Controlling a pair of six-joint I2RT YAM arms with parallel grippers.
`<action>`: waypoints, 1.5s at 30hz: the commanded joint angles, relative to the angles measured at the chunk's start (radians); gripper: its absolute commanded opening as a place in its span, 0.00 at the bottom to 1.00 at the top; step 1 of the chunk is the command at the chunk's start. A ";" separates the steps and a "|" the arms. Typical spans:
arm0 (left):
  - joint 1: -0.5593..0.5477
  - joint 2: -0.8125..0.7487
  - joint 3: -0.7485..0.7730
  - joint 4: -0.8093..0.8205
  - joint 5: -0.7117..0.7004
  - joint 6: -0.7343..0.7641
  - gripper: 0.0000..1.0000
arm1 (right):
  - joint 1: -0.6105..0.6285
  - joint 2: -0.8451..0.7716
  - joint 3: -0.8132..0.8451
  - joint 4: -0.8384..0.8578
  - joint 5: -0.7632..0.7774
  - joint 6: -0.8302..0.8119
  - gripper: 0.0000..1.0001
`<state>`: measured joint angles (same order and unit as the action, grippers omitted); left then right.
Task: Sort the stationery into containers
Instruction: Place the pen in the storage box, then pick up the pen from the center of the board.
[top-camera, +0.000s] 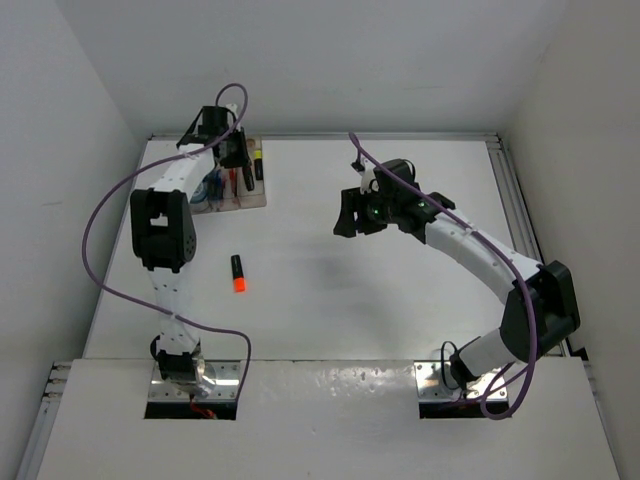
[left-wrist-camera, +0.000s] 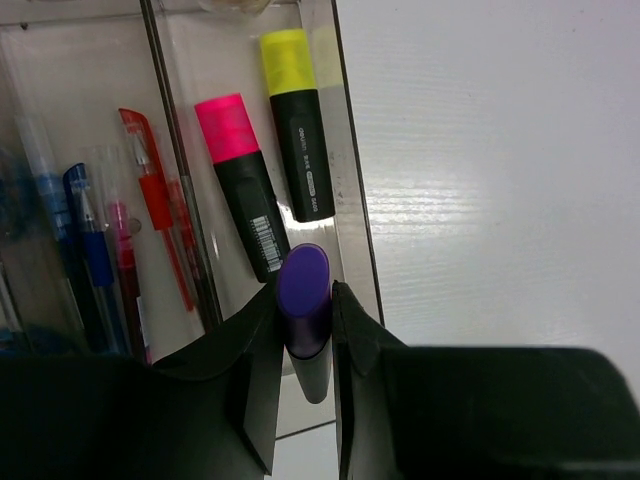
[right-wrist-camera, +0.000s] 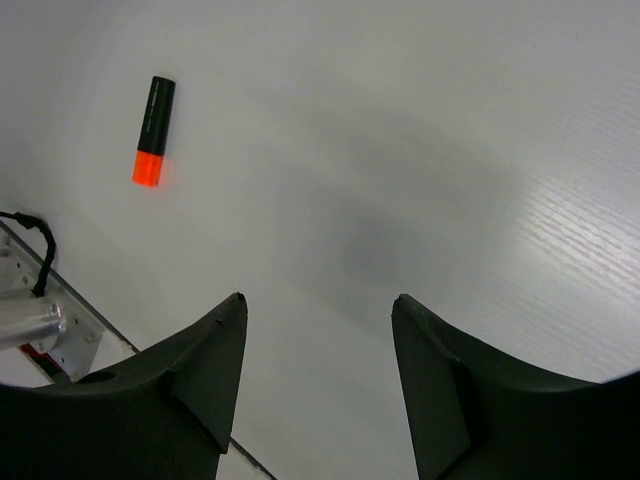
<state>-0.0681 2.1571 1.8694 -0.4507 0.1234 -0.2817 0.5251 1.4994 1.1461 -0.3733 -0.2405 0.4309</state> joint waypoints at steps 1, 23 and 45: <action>-0.016 0.032 0.045 0.038 0.005 -0.002 0.02 | -0.005 -0.004 -0.005 0.047 -0.023 0.012 0.59; -0.025 -0.262 -0.077 -0.003 -0.093 0.010 0.64 | -0.004 -0.028 -0.046 0.048 0.014 0.009 0.63; -0.022 -0.523 -0.504 -0.783 0.311 2.085 0.66 | -0.080 -0.084 -0.126 -0.151 -0.042 -0.136 0.62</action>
<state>-0.0418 1.6196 1.3674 -1.1652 0.4660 1.4654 0.4599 1.4441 1.0283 -0.5110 -0.2695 0.3107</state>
